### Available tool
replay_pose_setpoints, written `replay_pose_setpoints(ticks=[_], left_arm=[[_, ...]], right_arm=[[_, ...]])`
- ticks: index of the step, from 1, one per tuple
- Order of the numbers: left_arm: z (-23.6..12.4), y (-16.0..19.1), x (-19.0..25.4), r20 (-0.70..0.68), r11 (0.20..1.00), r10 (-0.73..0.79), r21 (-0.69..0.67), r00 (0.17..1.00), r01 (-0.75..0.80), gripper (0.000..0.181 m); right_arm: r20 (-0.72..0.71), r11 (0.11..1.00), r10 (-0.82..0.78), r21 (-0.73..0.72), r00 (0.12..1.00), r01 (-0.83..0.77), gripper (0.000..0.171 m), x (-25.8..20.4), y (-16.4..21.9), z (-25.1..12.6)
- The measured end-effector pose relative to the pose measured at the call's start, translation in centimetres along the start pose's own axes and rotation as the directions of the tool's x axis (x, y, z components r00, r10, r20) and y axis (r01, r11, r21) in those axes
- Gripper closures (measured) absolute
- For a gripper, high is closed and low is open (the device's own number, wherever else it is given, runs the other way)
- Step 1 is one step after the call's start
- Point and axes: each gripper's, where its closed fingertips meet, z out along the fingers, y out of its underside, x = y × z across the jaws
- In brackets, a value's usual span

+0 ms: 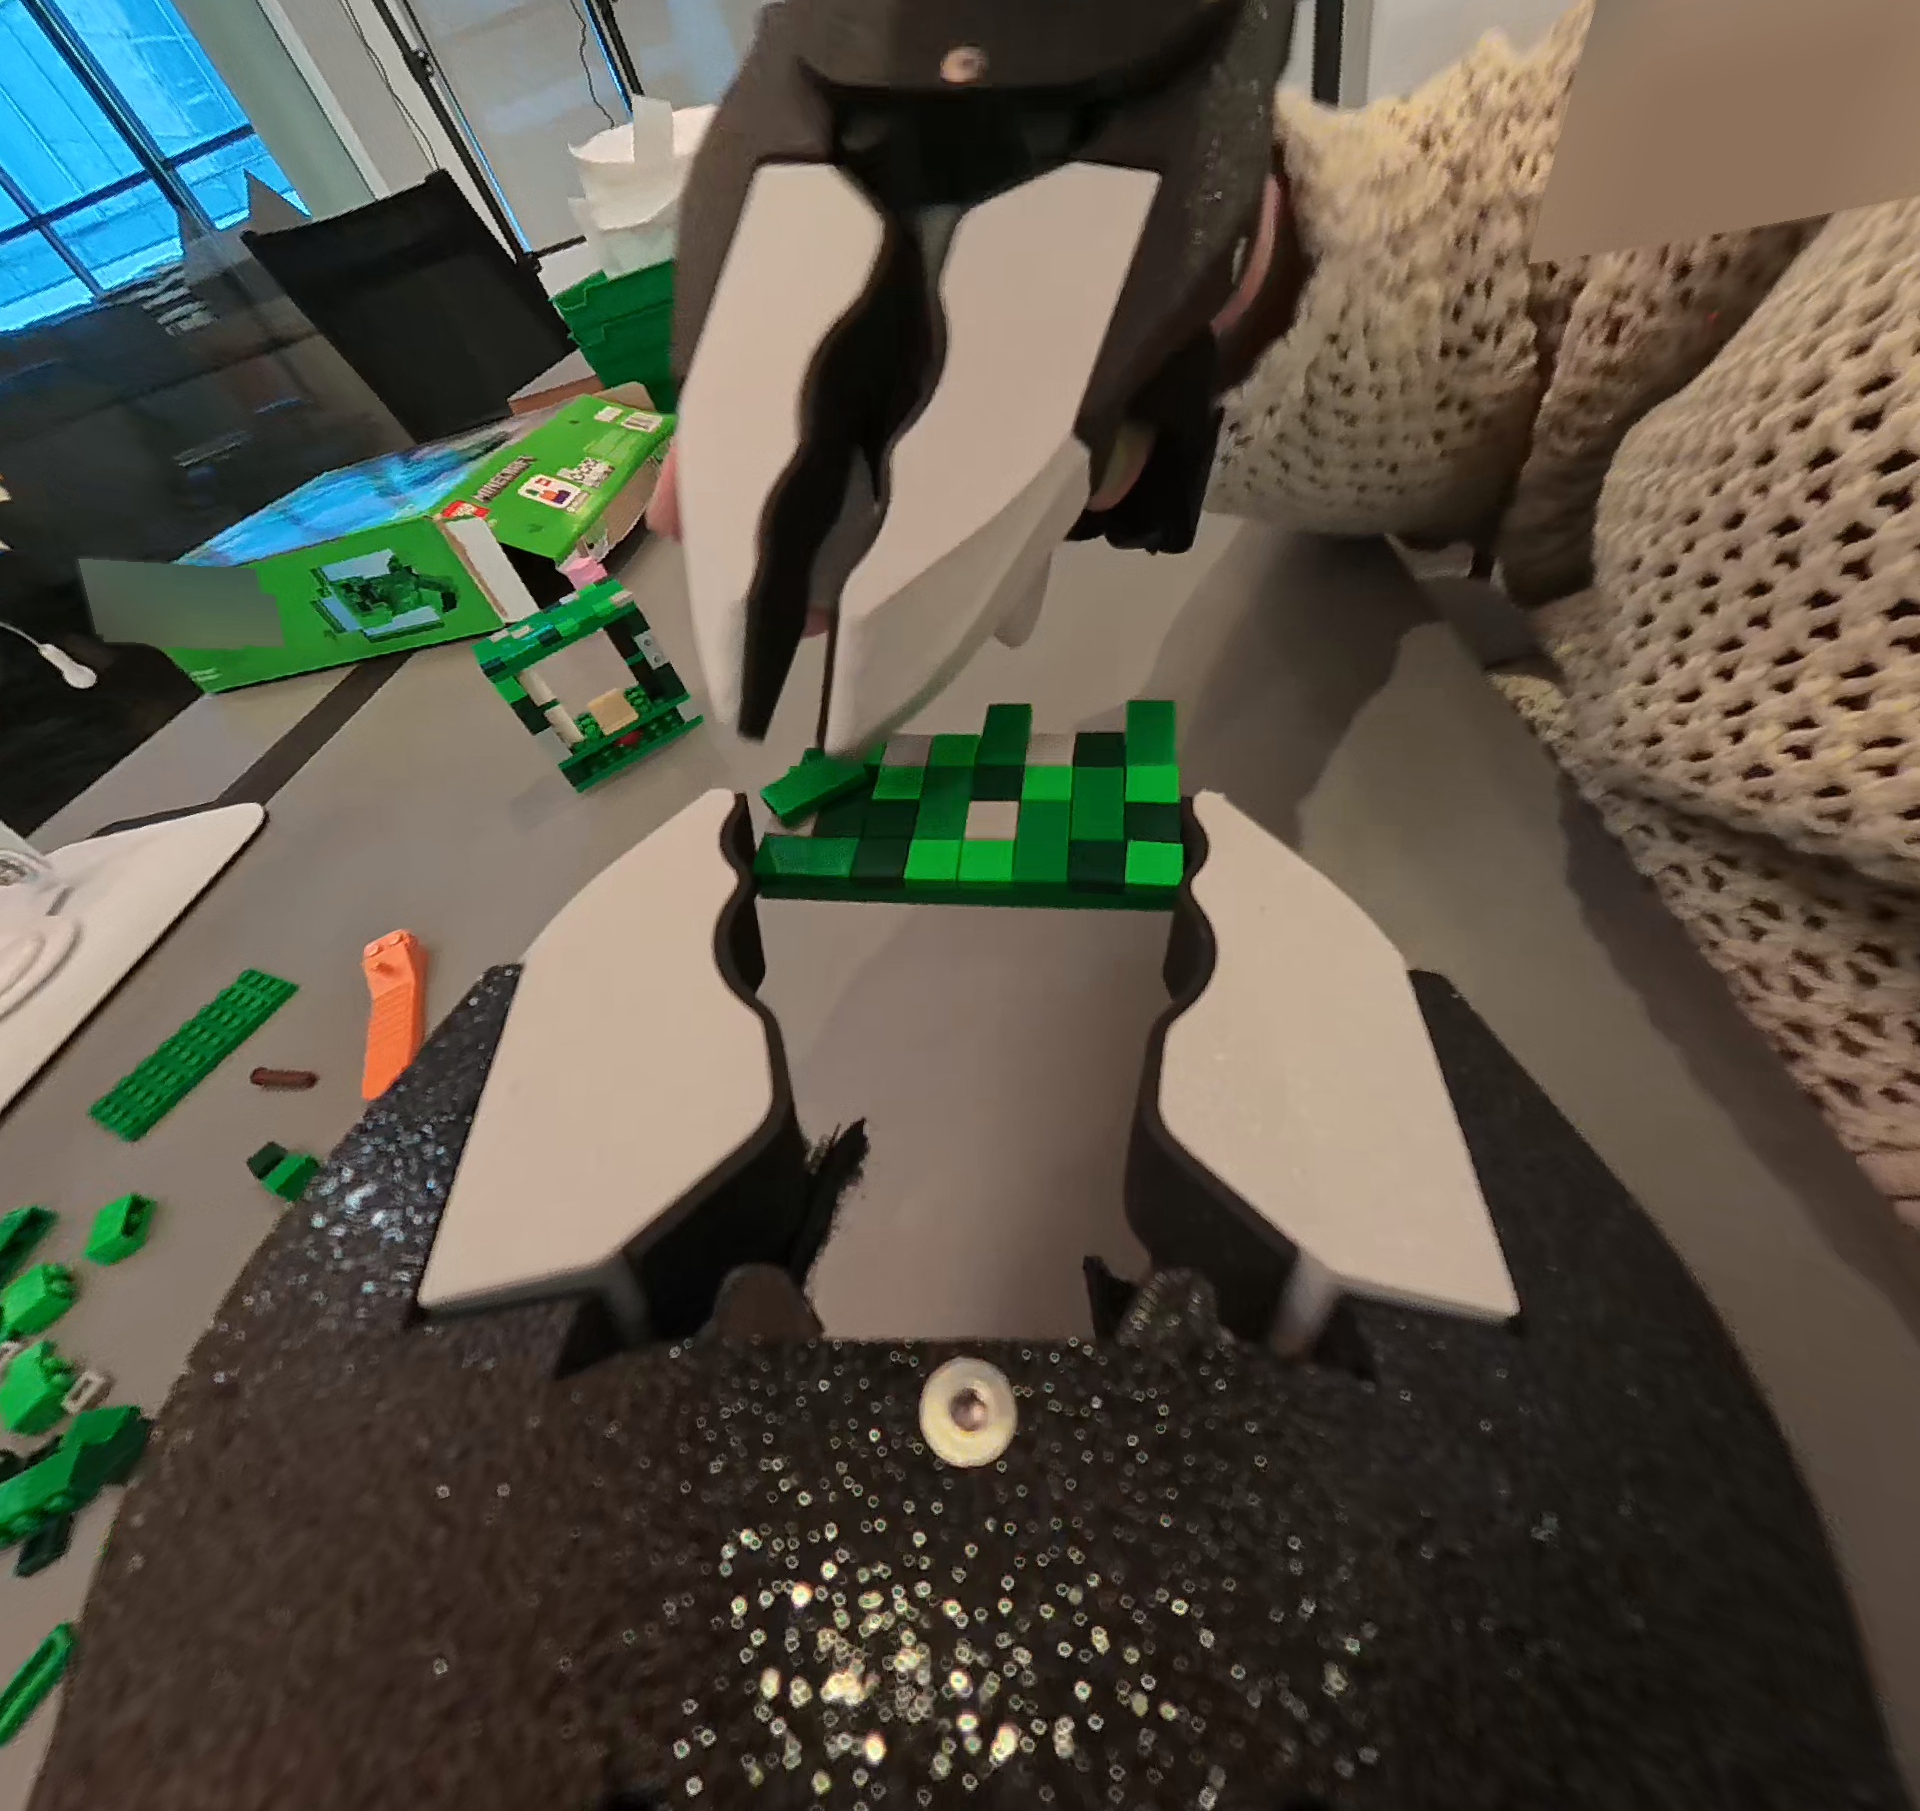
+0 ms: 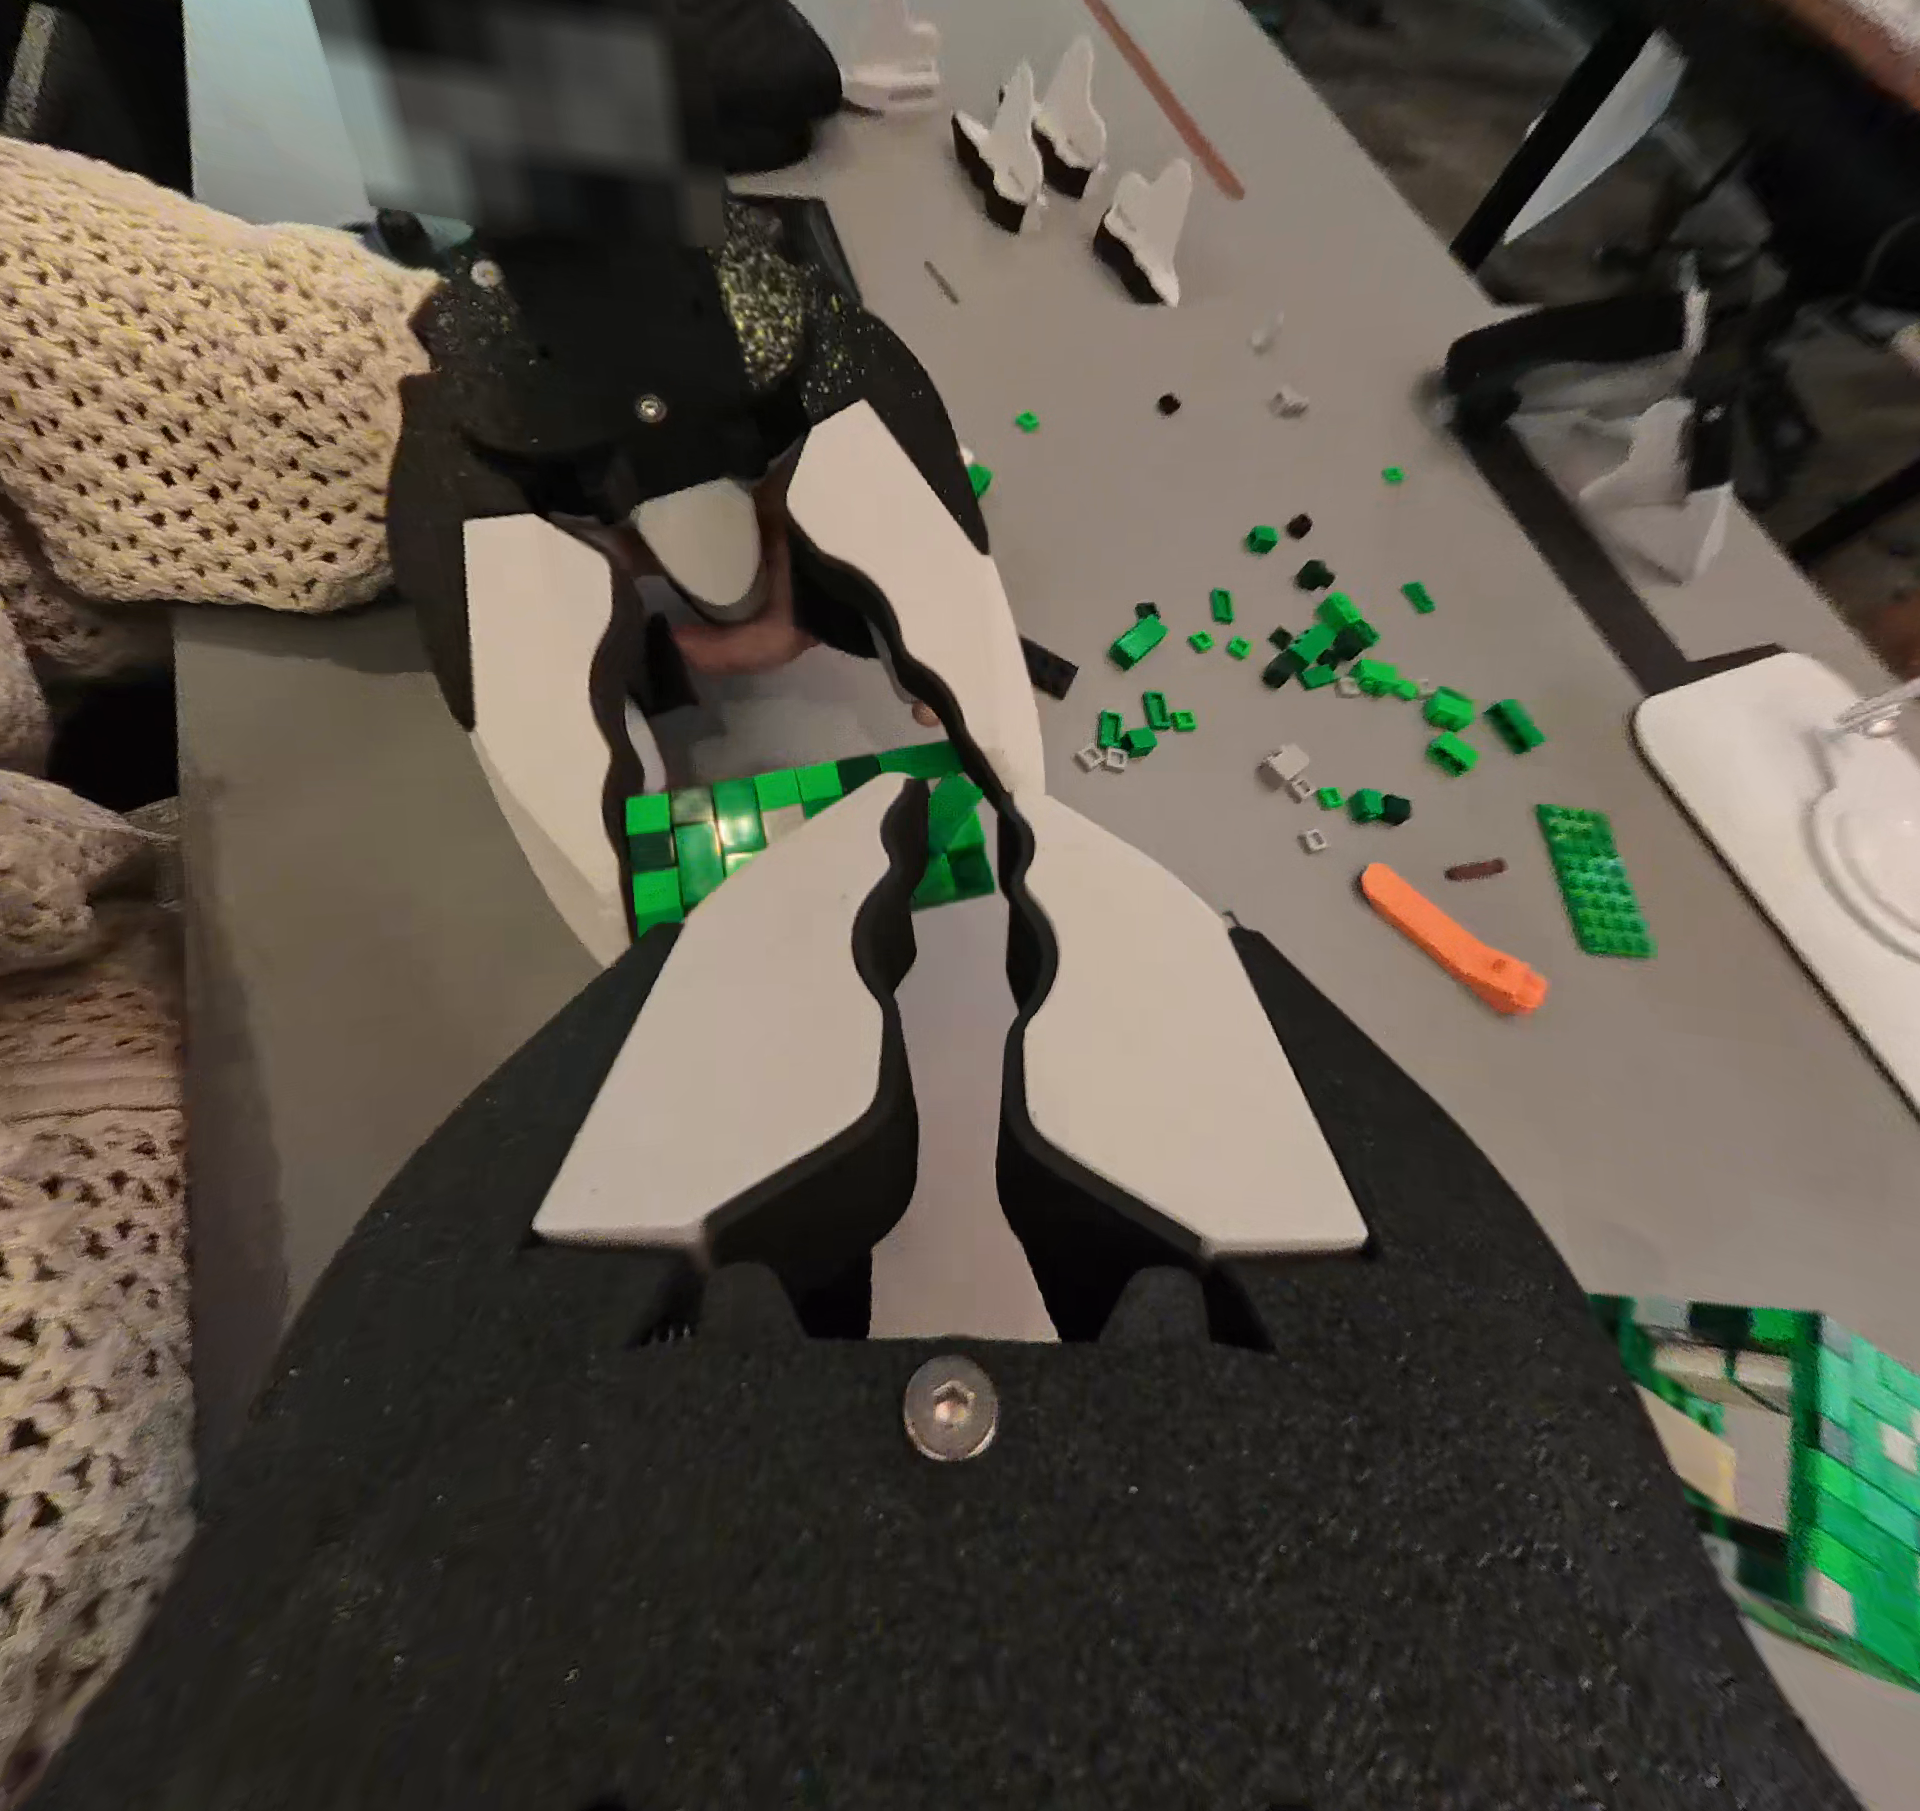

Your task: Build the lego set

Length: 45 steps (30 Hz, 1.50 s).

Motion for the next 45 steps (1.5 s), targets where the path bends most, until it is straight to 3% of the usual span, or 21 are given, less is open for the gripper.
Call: replay_pose_setpoints(ticks=[12, 23, 26, 29, 31, 35, 38, 45], left_arm=[[0.4, 0.5, 0.5, -0.015, 0.999, 0.027, -0.028, 1.000, -0.027, 0.105], [-0.2, -1.0, 2.0, -0.136, 0.998, -0.014, 0.066, 0.991, 0.024, 0.105], [-0.4, -1.2, 2.0, -0.153, 0.996, -0.033, 0.080, 0.988, 0.045, 0.105], [-0.6, -1.5, 2.0, -0.168, 0.994, -0.042, 0.096, 0.985, 0.058, 0.105], [-0.8, -1.4, 1.7, -0.152, 0.995, -0.037, 0.085, 0.988, 0.050, 0.105], [-1.2, -0.3, -0.2, -0.074, 0.997, -0.065, 0.026, 0.995, 0.067, 0.105], [-1.4, 0.2, -0.5, -0.091, 0.993, -0.118, 0.013, 0.989, 0.120, 0.105], [-0.2, 1.4, 1.2, -0.154, 0.995, -0.088, -0.052, 0.984, 0.081, 0.105]], right_arm=[[-0.011, 0.989, -0.067, -0.133, 0.998, 0.065, 0.163, -0.1, 1.5, 0.2], [0.103, 0.978, -0.181, -0.081, 0.978, 0.190, 0.159, -1.4, 0.6, -1.0], [0.101, 0.953, -0.297, -0.021, 0.949, 0.301, 0.149, -1.6, 0.0, -2.2], [0.034, 0.860, -0.508, 0.057, 0.860, 0.506, 0.148, -1.7, -0.1, -3.5], [0.013, 0.836, -0.549, 0.031, 0.836, 0.549, 0.148, -1.4, 1.0, -3.8], [0.032, 0.903, -0.428, -0.028, 0.903, 0.429, 0.149, 0.3, 4.0, -3.9], [0.088, 0.952, -0.259, -0.143, 0.962, 0.270, 0.157, 2.1, 8.3, -3.6], [0.059, 0.957, -0.053, -0.283, 0.997, 0.067, 0.159, 5.9, 16.1, -5.3]])
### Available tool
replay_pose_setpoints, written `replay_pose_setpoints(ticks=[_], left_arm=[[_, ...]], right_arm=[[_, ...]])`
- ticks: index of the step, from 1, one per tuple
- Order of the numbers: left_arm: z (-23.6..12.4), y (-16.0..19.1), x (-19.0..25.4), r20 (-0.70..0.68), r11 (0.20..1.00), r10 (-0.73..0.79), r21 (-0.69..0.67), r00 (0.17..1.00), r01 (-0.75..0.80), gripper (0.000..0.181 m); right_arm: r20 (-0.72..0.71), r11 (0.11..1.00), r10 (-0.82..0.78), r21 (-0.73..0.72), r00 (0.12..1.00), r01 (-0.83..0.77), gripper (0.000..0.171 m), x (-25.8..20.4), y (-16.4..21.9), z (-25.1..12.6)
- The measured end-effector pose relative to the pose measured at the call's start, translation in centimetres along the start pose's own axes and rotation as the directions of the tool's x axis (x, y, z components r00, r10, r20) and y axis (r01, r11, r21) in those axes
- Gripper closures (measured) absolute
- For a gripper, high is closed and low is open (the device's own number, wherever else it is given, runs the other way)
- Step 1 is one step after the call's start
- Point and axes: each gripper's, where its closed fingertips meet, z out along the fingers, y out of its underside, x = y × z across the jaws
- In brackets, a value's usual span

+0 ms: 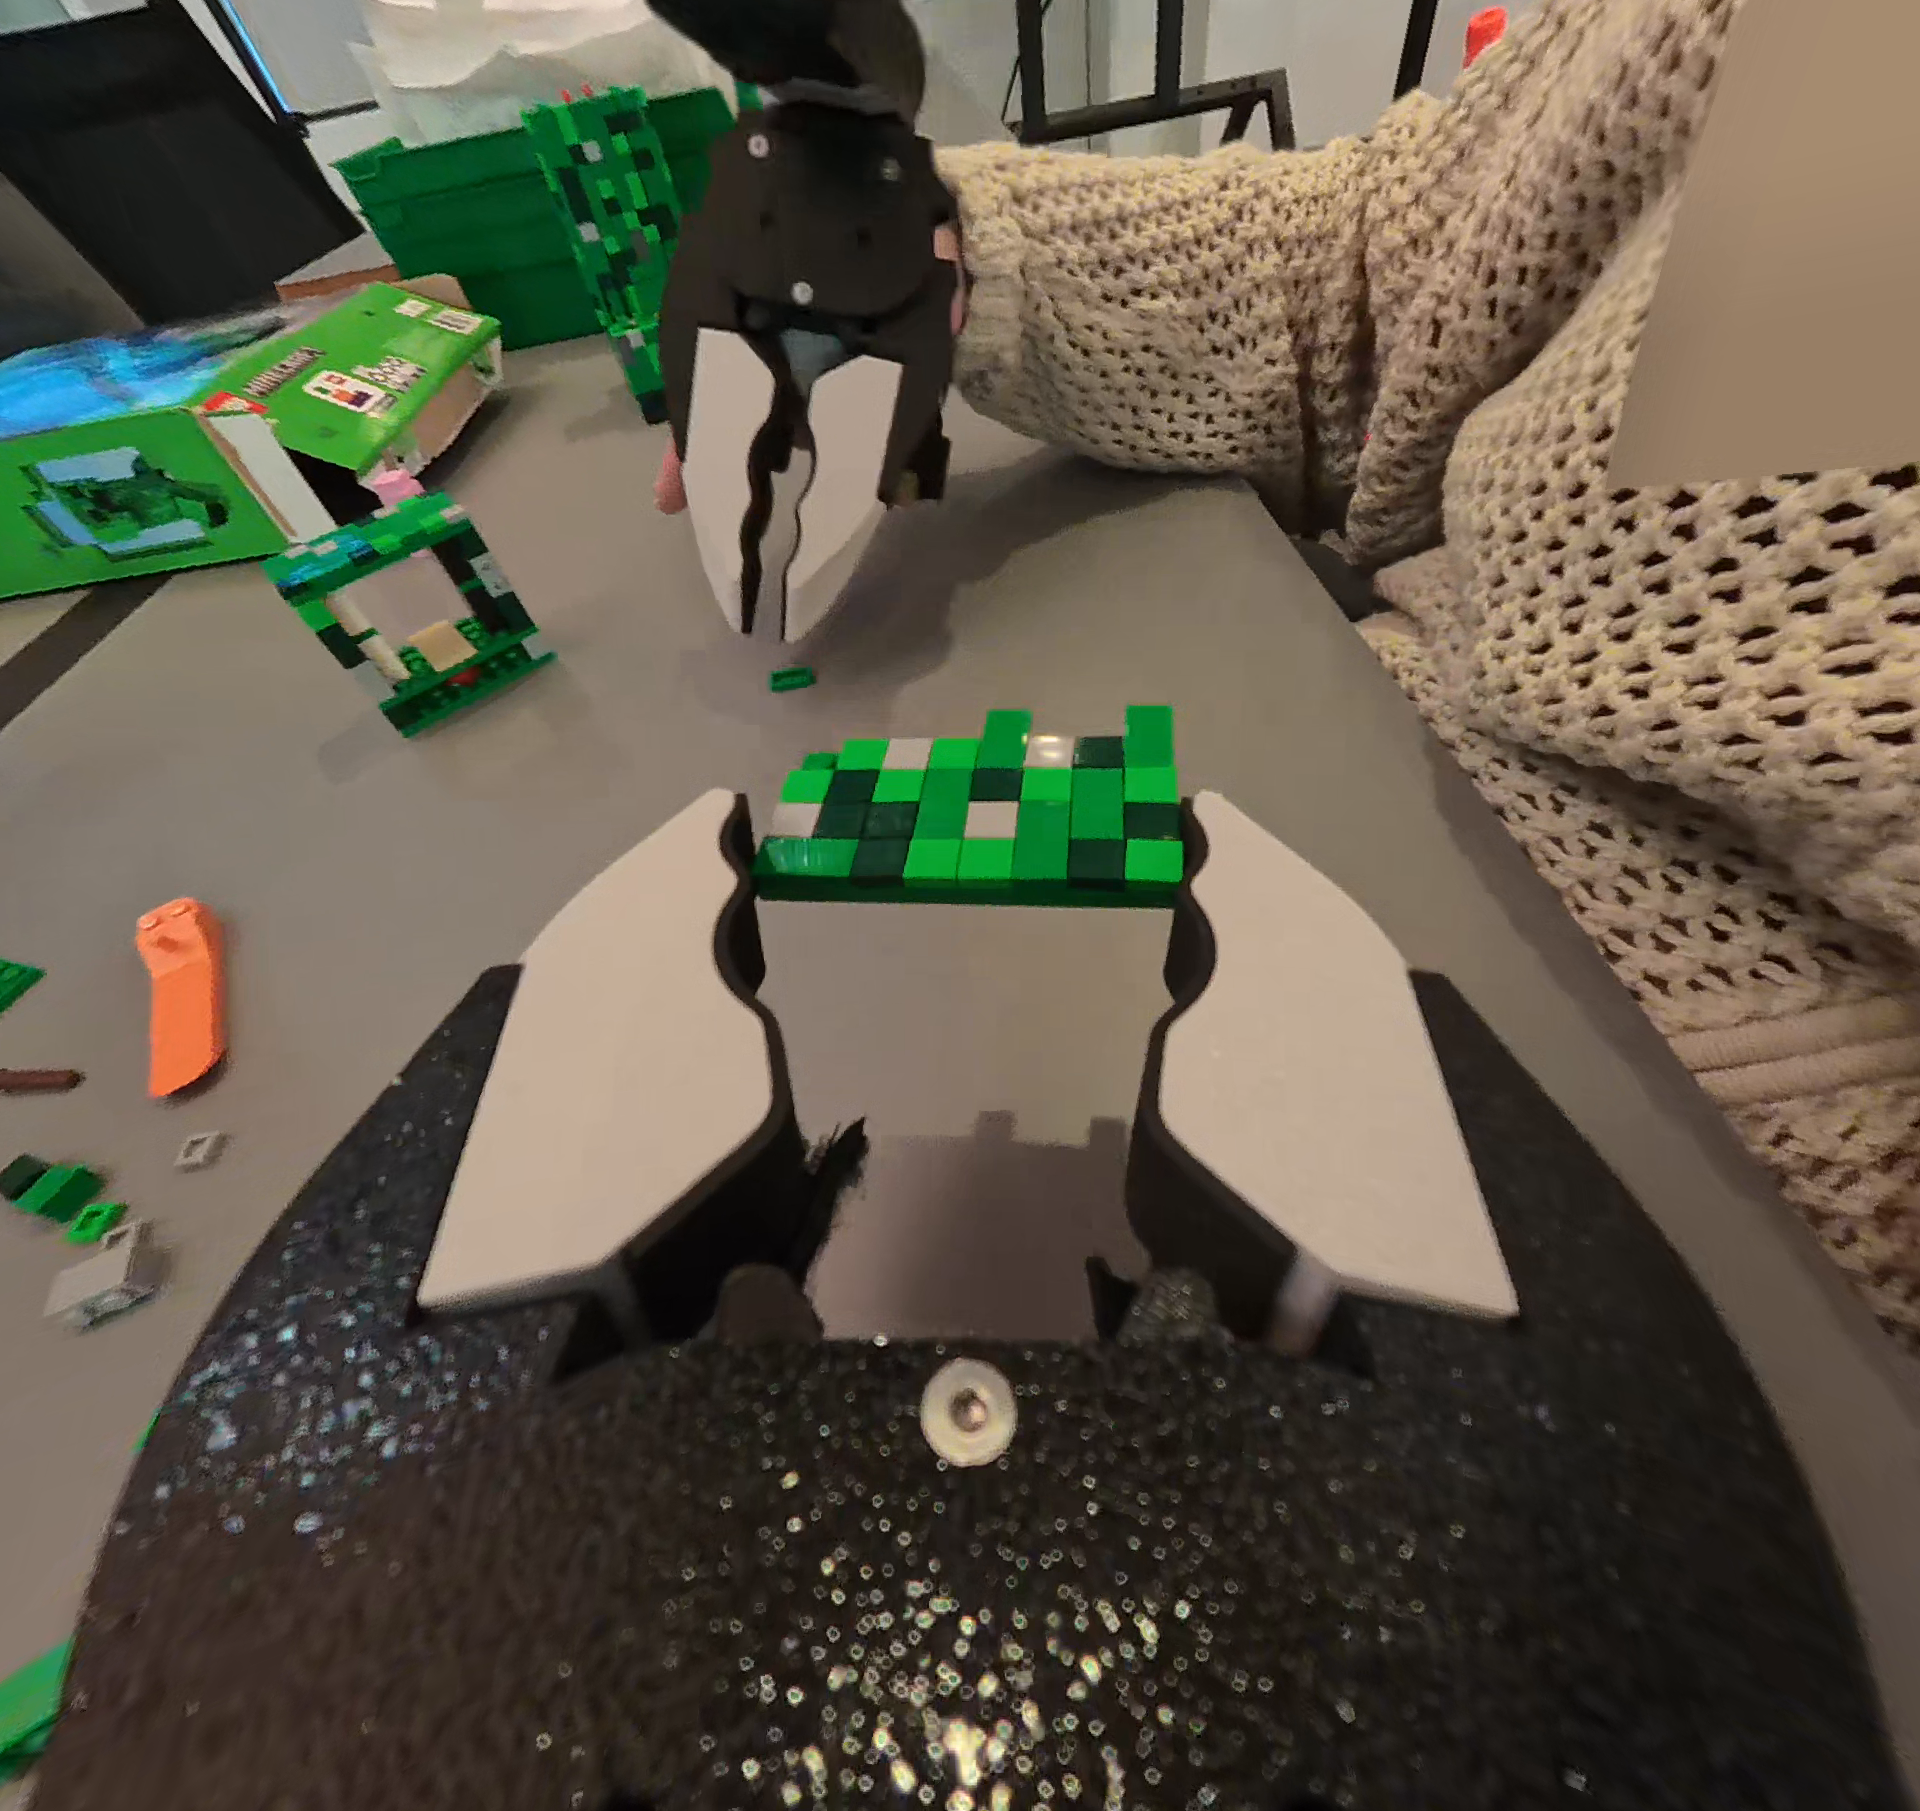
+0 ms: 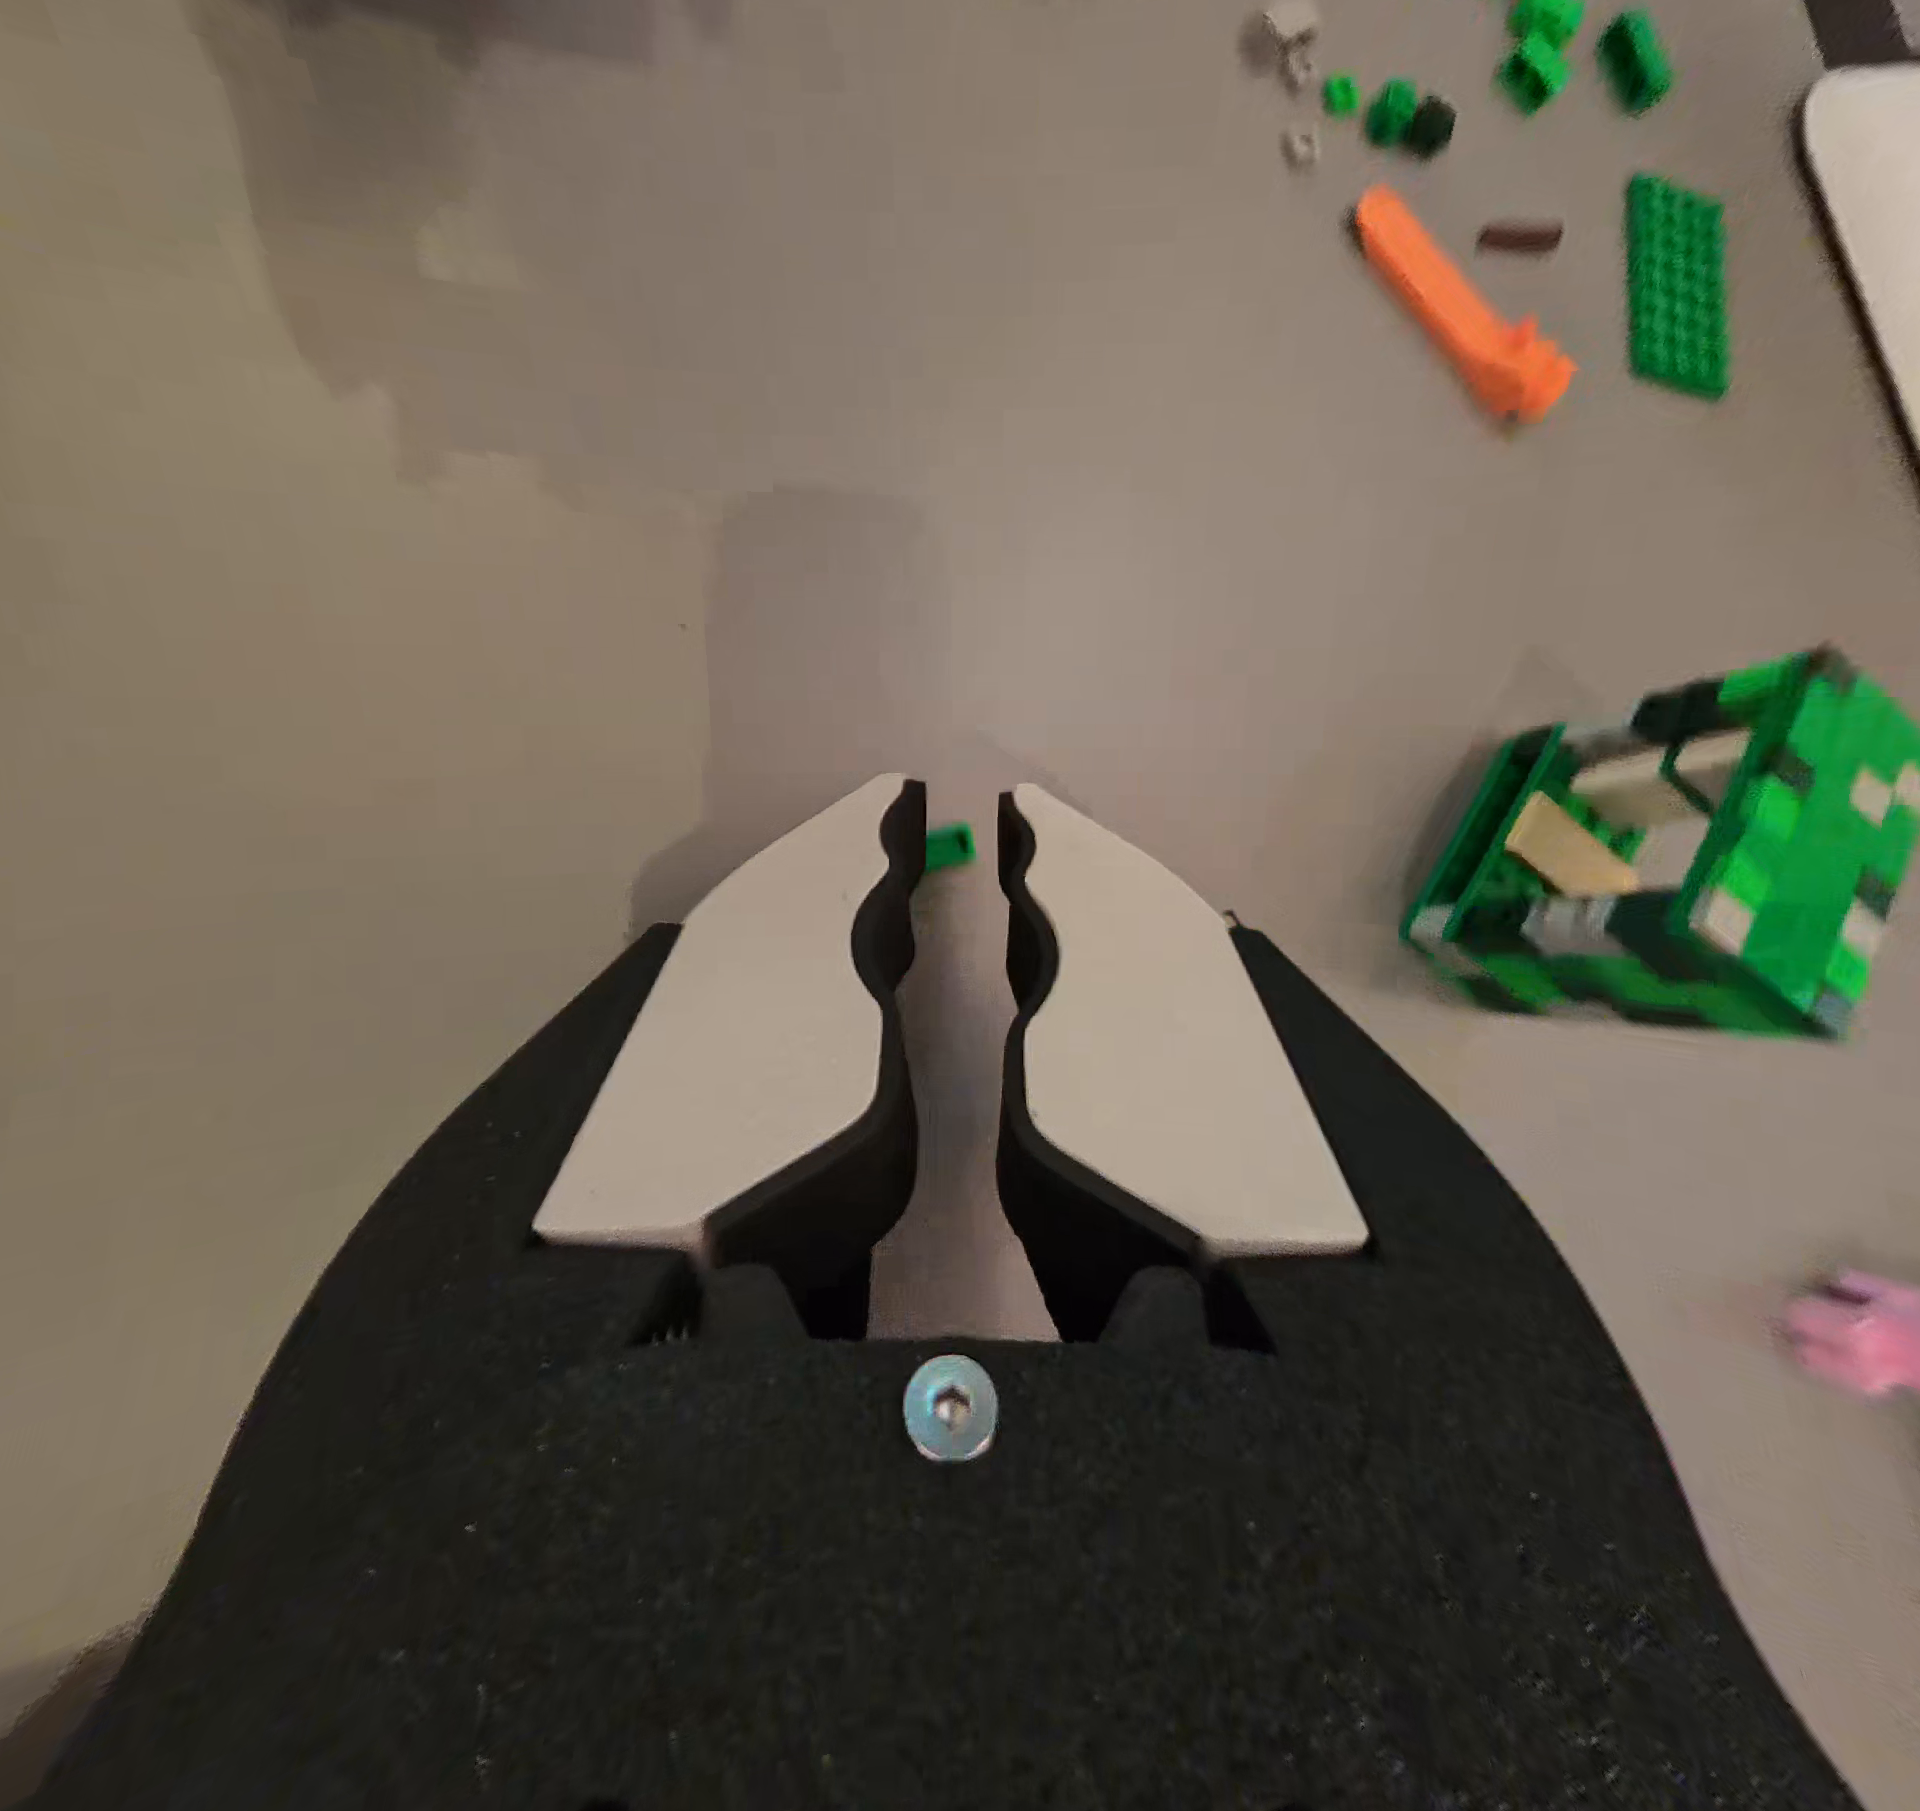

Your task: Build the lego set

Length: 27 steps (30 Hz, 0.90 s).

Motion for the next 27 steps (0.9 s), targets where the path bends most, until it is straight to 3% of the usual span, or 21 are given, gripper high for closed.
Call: replay_pose_setpoints(ticks=[3, 5, 9, 12, 18, 20, 24, 27], left_arm=[[0.3, 0.3, 0.1, -0.002, 1.000, 0.003, -0.011, 1.000, -0.003, 0.105], [0.4, 0.3, 0.0, 0.005, 1.000, 0.006, -0.003, 1.000, -0.006, 0.105], [0.6, 0.3, 0.1, 0.012, 1.000, 0.022, -0.010, 1.000, -0.022, 0.105], [0.7, 0.3, 0.2, 0.009, 1.000, 0.027, -0.011, 1.000, -0.027, 0.105], [0.9, 0.3, 0.3, 0.017, 0.999, 0.045, -0.016, 0.999, -0.045, 0.105], [0.9, 0.3, 0.2, 0.025, 0.998, 0.053, -0.016, 0.998, -0.053, 0.105], [1.0, 0.4, -0.1, 0.053, 0.998, 0.058, -0.031, 0.997, -0.057, 0.105], [1.4, 1.0, 0.0, 0.044, 0.998, 0.026, -0.060, 0.999, -0.024, 0.105]], right_arm=[[0.014, 0.992, 0.125, 0.020, 0.992, -0.125, 0.160, 0.3, 1.0, -0.4], [-0.007, 0.958, 0.287, -0.024, 0.958, -0.287, 0.159, 0.4, 1.7, -0.3], [-0.048, 0.895, 0.447, 0.015, 0.893, -0.447, 0.155, -0.6, 0.8, 0.0], [-0.138, 0.873, 0.482, -0.002, 0.865, -0.487, 0.147, -0.8, 1.3, 0.4], [-0.204, 0.852, 0.501, -0.058, 0.841, -0.521, 0.151, -0.7, 2.4, 1.0], [-0.205, 0.863, 0.476, -0.077, 0.855, -0.499, 0.162, -0.5, 2.5, 1.0], [-0.175, 0.936, 0.336, -0.044, 0.925, -0.348, 0.163, -0.5, 0.6, 1.2], [-0.174, 0.991, 0.085, 0.119, 0.981, -0.064, 0.163, -1.5, -4.1, 0.4]])
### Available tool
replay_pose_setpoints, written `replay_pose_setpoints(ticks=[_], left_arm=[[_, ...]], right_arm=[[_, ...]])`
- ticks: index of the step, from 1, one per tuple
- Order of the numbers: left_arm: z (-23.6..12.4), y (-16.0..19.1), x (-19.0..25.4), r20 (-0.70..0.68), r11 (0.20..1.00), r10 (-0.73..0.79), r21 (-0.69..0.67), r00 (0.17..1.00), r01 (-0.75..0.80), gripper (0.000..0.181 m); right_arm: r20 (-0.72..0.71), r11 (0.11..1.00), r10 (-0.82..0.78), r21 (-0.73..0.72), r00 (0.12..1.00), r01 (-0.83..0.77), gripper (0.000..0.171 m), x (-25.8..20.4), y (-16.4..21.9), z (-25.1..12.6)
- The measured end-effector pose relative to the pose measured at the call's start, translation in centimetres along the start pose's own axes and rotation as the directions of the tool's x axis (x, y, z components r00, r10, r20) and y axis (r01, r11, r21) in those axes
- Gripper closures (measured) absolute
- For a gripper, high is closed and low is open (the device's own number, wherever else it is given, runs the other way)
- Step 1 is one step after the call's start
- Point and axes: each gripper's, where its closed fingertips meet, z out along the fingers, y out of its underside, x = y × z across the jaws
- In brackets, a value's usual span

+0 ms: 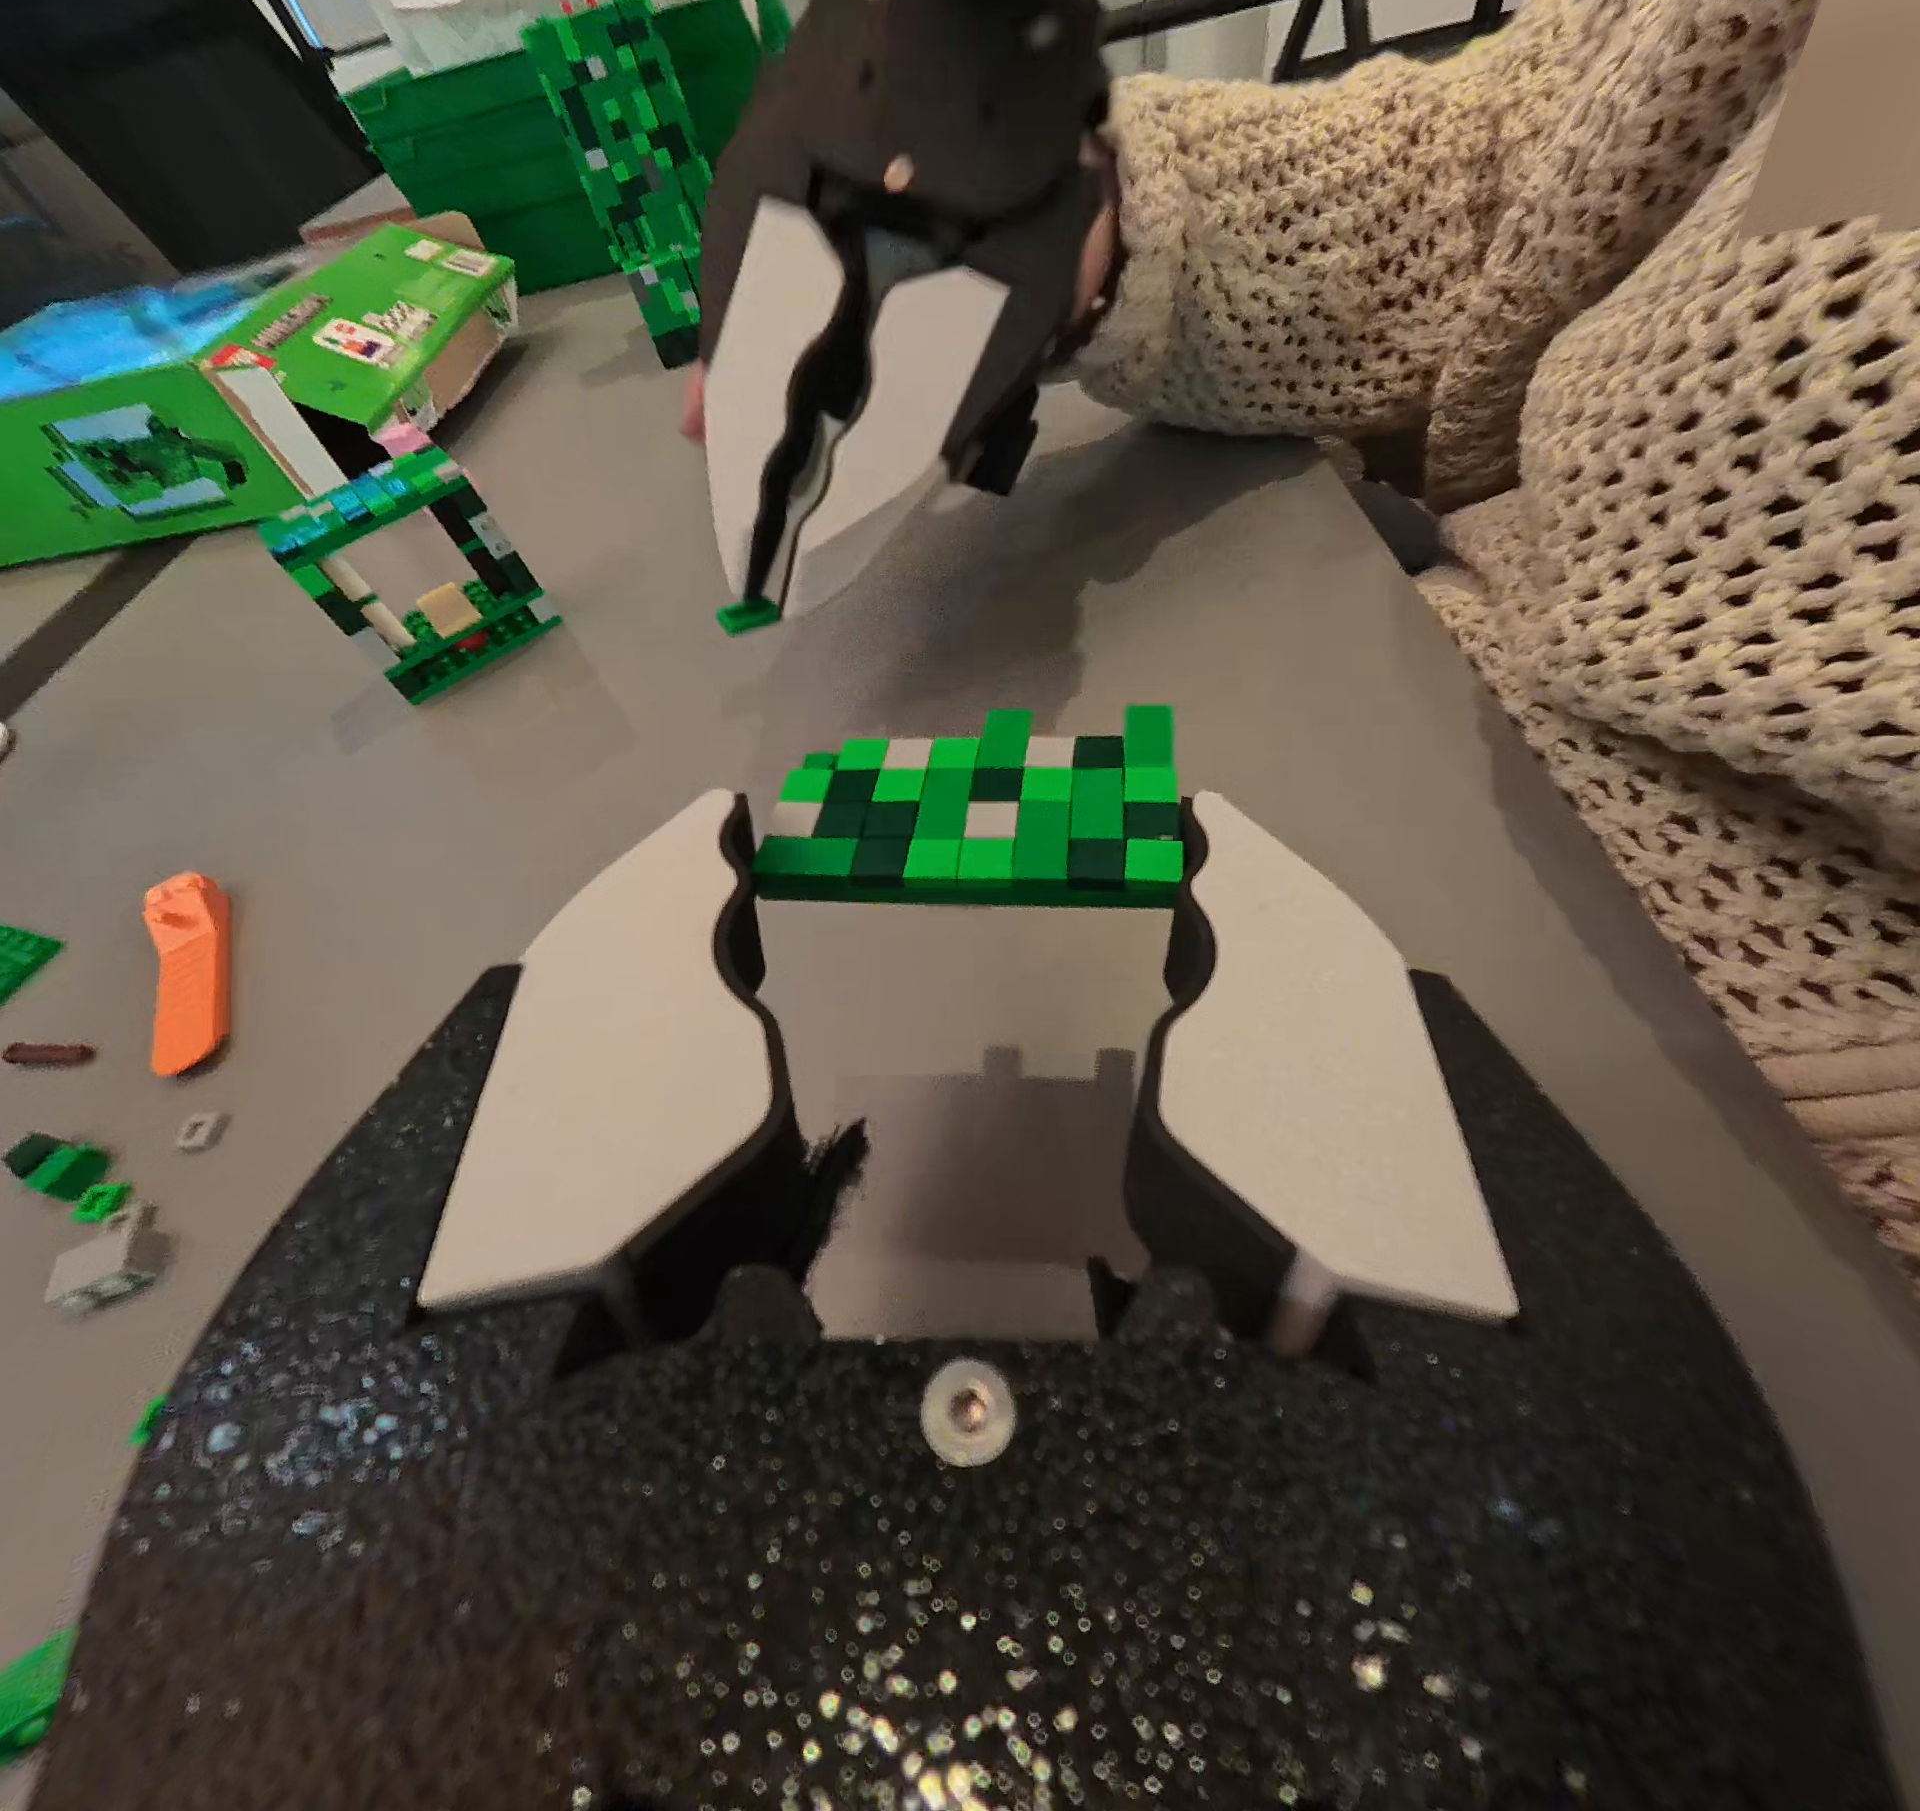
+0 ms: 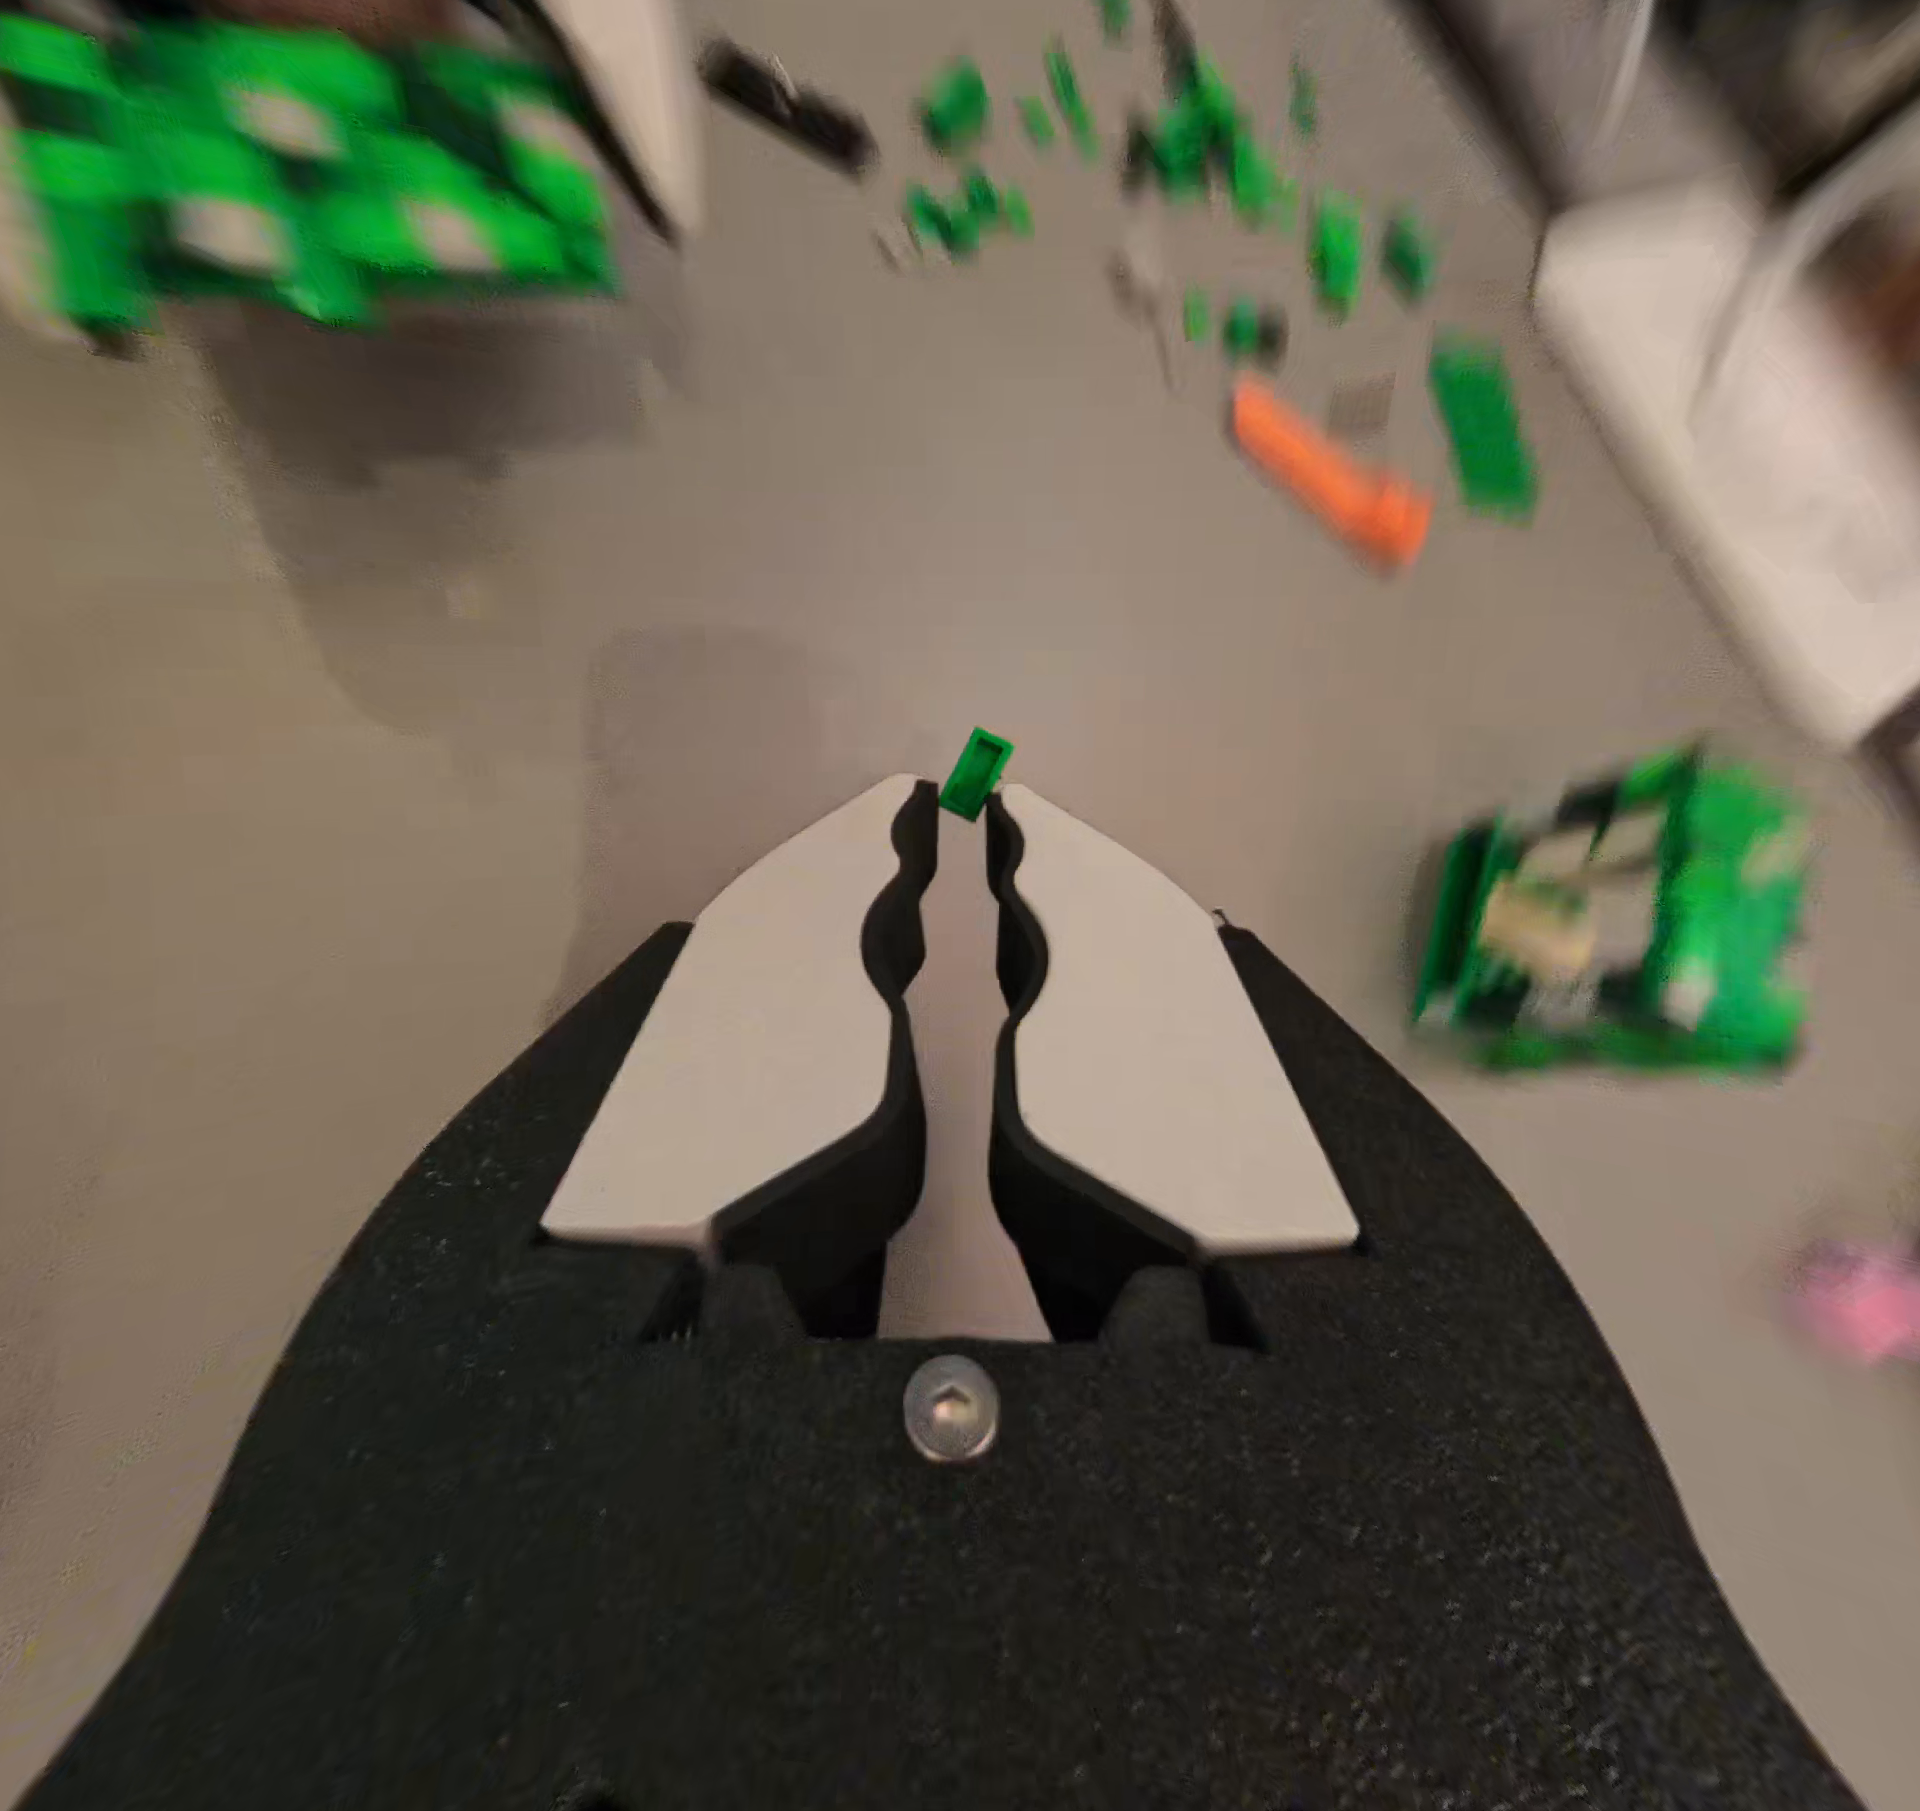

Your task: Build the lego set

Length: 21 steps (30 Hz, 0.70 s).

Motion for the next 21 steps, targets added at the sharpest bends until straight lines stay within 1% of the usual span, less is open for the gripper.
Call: replay_pose_setpoints(ticks=[1, 2, 3, 4, 5, 6, 7, 8, 9, 10, 12, 13, 15, 17, 19, 21], left_arm=[[0.1, 0.1, 0.2, -0.016, 1.000, -0.019, -0.006, 1.000, 0.019, 0.105], [0.2, 0.1, 0.4, -0.030, 0.999, -0.039, -0.008, 0.999, 0.039, 0.105], [0.3, 0.1, 0.5, -0.040, 0.998, -0.058, -0.008, 0.997, 0.058, 0.105], [0.3, 0.1, 0.5, -0.050, 0.997, -0.077, -0.005, 0.996, 0.076, 0.105], [0.3, 0.0, 0.6, -0.056, 0.996, -0.092, 0.003, 0.994, 0.093, 0.105], [0.3, -0.2, 0.5, -0.060, 0.994, -0.106, 0.016, 0.993, 0.107, 0.105], [0.2, -0.5, 0.6, -0.068, 0.992, -0.118, 0.033, 0.991, 0.120, 0.105], [0.1, -0.8, 0.6, -0.077, 0.990, -0.130, 0.054, 0.989, 0.134, 0.105], [0.0, -1.2, 0.6, -0.086, 0.986, -0.139, 0.076, 0.986, 0.146, 0.105], [-0.1, -1.5, 0.6, -0.092, 0.983, -0.147, 0.096, 0.985, 0.156, 0.105], [-0.4, -2.1, 0.5, -0.093, 0.978, -0.154, 0.130, 0.984, 0.166, 0.105], [-0.6, -2.3, 0.4, -0.098, 0.973, -0.162, 0.147, 0.982, 0.175, 0.105], [-0.9, -2.9, 0.4, -0.118, 0.961, -0.188, 0.185, 0.975, 0.207, 0.105], [-1.1, -3.3, 0.2, -0.130, 0.949, -0.209, 0.211, 0.969, 0.233, 0.105], [-1.3, -3.5, 0.1, -0.129, 0.944, -0.218, 0.222, 0.967, 0.243, 0.105], [-1.4, -3.6, 0.1, -0.130, 0.942, -0.220, 0.229, 0.967, 0.245, 0.105]], right_arm=[[-0.021, 0.985, -0.150, 0.089, 0.988, 0.151, 0.163, -0.9, -2.0, -0.4], [-0.086, 0.931, -0.314, 0.166, 0.945, 0.324, 0.163, -1.8, -3.9, -1.0], [-0.191, 0.836, -0.474, 0.207, 0.859, 0.508, 0.163, -2.6, -5.8, -1.6], [-0.324, 0.708, -0.610, 0.188, 0.723, 0.681, 0.163, -3.2, -7.4, -2.1], [-0.426, 0.567, -0.717, 0.104, 0.552, 0.817, 0.163, -3.7, -8.4, -2.3], [-0.453, 0.431, -0.806, -0.005, 0.382, 0.902, 0.163, -4.2, -8.8, -2.1], [-0.471, 0.322, -0.847, -0.081, 0.248, 0.943, 0.163, -4.7, -9.3, -1.8], [-0.484, 0.271, -0.853, -0.086, 0.197, 0.959, 0.163, -5.1, -9.8, -1.7], [-0.484, 0.239, -0.859, -0.086, 0.169, 0.967, 0.163, -5.2, -10.3, -1.7], [-0.487, 0.188, -0.867, -0.121, 0.107, 0.975, 0.163, -4.9, -10.7, -1.8], [-0.492, 0.039, -0.868, -0.210, -0.071, 0.977, 0.163, -4.3, -11.7, -2.2], [-0.470, -0.046, -0.869, -0.237, -0.156, 0.970, 0.163, -4.3, -11.7, -2.1], [-0.436, -0.194, -0.852, -0.248, -0.288, 0.949, 0.163, -4.5, -11.7, -1.8], [-0.444, -0.328, -0.782, -0.305, -0.438, 0.894, 0.163, -4.6, -12.4, -1.9], [-0.414, -0.427, -0.720, -0.370, -0.557, 0.825, 0.163, -4.5, -12.8, -1.6], [-0.387, -0.490, -0.673, -0.405, -0.630, 0.772, 0.163, -4.6, -12.8, -1.2]])
